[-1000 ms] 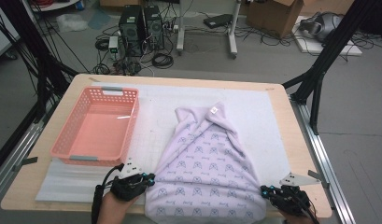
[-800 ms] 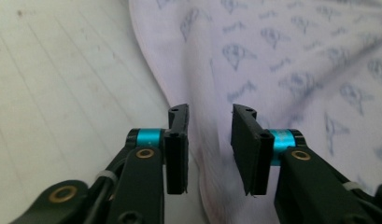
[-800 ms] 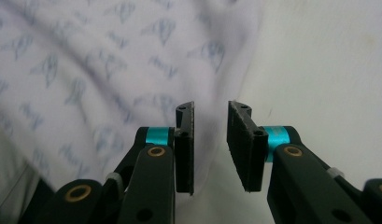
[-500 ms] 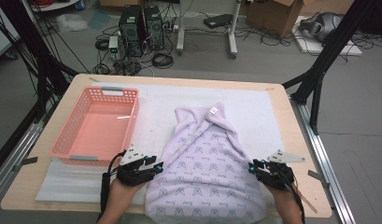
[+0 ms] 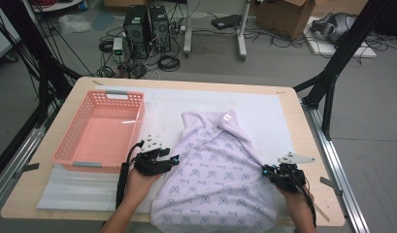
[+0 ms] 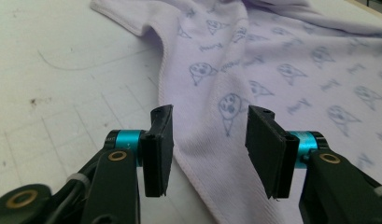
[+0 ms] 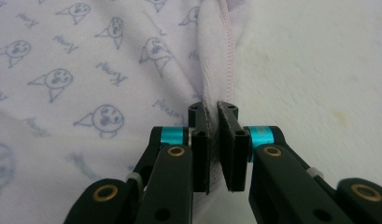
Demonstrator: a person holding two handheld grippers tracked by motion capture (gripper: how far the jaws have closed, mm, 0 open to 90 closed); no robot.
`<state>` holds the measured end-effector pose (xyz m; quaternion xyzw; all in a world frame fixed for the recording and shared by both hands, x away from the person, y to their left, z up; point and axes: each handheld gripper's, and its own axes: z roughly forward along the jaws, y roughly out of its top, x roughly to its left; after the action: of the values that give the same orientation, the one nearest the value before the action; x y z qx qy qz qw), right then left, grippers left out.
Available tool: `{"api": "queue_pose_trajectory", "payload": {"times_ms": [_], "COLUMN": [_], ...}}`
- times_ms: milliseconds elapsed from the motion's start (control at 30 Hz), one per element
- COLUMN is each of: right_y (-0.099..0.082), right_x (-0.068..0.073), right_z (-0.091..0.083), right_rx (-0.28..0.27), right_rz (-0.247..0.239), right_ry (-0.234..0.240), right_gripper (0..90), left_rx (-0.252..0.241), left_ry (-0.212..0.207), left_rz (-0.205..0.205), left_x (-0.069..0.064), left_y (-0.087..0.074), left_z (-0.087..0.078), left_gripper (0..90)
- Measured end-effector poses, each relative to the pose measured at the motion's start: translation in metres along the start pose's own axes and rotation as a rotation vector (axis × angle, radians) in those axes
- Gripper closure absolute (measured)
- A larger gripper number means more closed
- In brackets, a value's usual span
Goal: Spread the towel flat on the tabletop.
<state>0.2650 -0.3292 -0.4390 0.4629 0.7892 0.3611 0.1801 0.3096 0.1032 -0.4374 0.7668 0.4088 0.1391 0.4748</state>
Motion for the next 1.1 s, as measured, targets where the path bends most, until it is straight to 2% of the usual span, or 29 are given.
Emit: {"api": "queue_pose_trajectory", "payload": {"times_ms": [100, 200, 300, 367, 500, 567, 667, 733, 767, 833, 867, 933, 1000, 1100], "right_y": [-0.008, -0.009, -0.005, 0.002, 0.022, 0.031, 0.043, 0.048, 0.050, 0.053, 0.053, 0.052, 0.052, 0.048], "right_x": [-0.006, -0.009, -0.011, -0.011, -0.010, -0.010, -0.009, -0.009, -0.009, -0.009, -0.010, -0.012, -0.014, -0.022], "right_z": [-0.008, -0.016, -0.022, -0.022, -0.009, 0.002, 0.022, 0.035, 0.041, 0.051, 0.055, 0.057, 0.052, 0.041], "right_rx": [0.001, -0.027, -0.071, -0.101, -0.096, -0.071, -0.033, -0.008, 0.004, 0.024, 0.037, 0.047, 0.041, 0.022], "right_rz": [0.024, 0.034, 0.040, 0.040, -0.011, -0.039, -0.074, -0.090, -0.085, -0.091, -0.086, -0.075, -0.066, -0.025], "right_ry": [0.010, 0.008, -0.003, 0.002, 0.013, 0.024, 0.026, 0.007, 0.000, -0.035, -0.036, -0.017, -0.039, -0.065], "right_gripper": [78.0, 75.0, 74.7, 74.8, 75.1, 75.0, 73.7, 69.6, 66.5, 64.7, 67.0, 79.6, 82.8, 83.5], "left_rx": [-0.022, -0.009, -0.001, 0.002, 0.019, 0.030, 0.075, 0.087, 0.094, 0.109, 0.118, 0.126, 0.135, 0.135], "left_ry": [-0.007, 0.015, 0.021, 0.030, 0.045, 0.050, 0.058, 0.075, 0.082, 0.086, 0.096, 0.105, 0.107, 0.112], "left_rz": [-0.028, -0.048, -0.043, -0.024, -0.018, -0.026, -0.016, -0.008, -0.001, -0.013, -0.013, -0.012, -0.018, -0.002], "left_x": [0.002, 0.006, 0.008, 0.009, 0.014, 0.017, 0.018, 0.017, 0.017, 0.018, 0.018, 0.019, 0.020, 0.018], "left_y": [0.002, 0.004, 0.011, 0.018, 0.027, 0.029, 0.028, 0.029, 0.029, 0.028, 0.028, 0.025, 0.022, 0.019], "left_z": [0.009, 0.018, 0.026, 0.033, 0.050, 0.058, 0.068, 0.069, 0.068, 0.064, 0.062, 0.055, 0.048, 0.038], "left_gripper": [49.3, 48.6, 48.5, 48.5, 48.7, 49.6, 56.5, 66.7, 77.4, 86.6, 86.9, 87.0, 87.1, 87.1]}}
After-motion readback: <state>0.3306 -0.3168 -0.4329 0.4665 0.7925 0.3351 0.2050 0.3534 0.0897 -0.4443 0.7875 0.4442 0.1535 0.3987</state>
